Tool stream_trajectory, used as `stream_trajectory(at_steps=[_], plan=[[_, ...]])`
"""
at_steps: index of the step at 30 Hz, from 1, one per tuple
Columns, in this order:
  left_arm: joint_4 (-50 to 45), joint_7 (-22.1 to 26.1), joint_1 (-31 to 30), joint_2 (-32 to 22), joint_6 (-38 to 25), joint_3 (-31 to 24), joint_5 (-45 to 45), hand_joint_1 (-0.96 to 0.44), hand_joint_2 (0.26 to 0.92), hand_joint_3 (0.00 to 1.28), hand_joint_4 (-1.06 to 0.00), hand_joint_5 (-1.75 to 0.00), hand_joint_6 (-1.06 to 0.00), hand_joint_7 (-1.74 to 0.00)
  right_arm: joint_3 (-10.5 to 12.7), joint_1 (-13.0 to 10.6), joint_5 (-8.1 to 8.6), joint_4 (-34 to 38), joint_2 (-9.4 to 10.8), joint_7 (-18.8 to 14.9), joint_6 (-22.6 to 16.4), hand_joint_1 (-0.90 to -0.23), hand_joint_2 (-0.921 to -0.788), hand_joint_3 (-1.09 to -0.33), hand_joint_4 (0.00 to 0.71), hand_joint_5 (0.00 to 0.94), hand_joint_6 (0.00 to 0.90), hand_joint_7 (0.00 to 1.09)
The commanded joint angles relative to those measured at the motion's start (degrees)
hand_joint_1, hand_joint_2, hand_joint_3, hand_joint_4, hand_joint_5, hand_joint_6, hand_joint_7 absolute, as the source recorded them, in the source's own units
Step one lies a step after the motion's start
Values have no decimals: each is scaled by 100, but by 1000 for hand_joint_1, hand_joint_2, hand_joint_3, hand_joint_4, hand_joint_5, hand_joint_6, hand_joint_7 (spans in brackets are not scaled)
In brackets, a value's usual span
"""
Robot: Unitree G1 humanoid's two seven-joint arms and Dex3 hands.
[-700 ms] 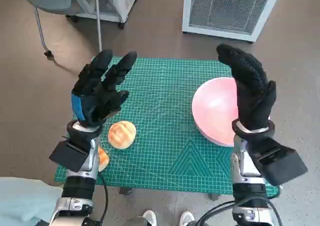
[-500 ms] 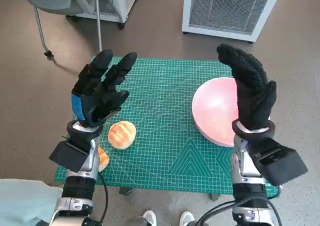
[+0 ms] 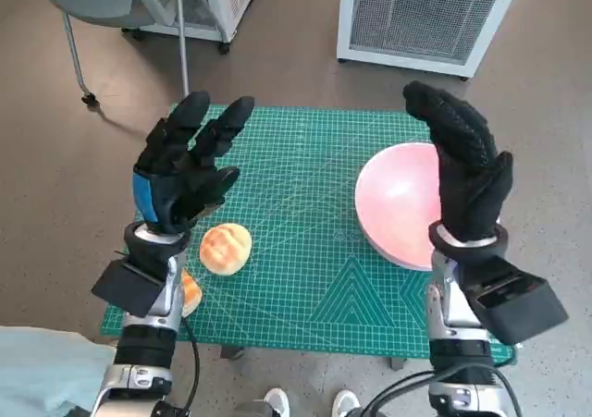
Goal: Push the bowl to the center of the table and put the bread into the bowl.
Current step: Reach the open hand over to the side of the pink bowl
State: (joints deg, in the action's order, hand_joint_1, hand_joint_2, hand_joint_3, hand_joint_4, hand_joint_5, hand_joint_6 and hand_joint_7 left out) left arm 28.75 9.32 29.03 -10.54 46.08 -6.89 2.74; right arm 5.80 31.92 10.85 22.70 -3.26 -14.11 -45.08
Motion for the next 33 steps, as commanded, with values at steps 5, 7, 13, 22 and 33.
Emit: stream_trajectory(at_steps=[5,7,13,22,33], plan=[[-88,17,83,-13,-87,27,43,-51,921,86,-701,-4,-716,-12,47,-231,32,81,-19,-4,6,-426,-921,-627,262,187,4,761],[-114,12,74,-11,-113,31,39,-51,921,86,-701,-4,-716,-12,135,-264,-102,80,-77,128,-45,-424,-921,-628,257,184,3,763],[-231,-4,9,-8,-189,36,30,-54,921,84,-702,-4,-717,-12,607,-336,-415,312,-322,649,-282,-420,-921,-631,243,172,-1,768],[-297,-22,-66,26,-307,19,73,-84,921,83,-692,0,-739,-20,1557,-331,-572,1843,-864,1668,-734,-360,-921,-647,271,129,21,717],[-386,-43,-71,83,-511,53,86,-139,921,93,-691,0,-759,-26,1725,-186,-5,3251,-770,1464,-606,-327,-921,-681,266,111,10,705]])
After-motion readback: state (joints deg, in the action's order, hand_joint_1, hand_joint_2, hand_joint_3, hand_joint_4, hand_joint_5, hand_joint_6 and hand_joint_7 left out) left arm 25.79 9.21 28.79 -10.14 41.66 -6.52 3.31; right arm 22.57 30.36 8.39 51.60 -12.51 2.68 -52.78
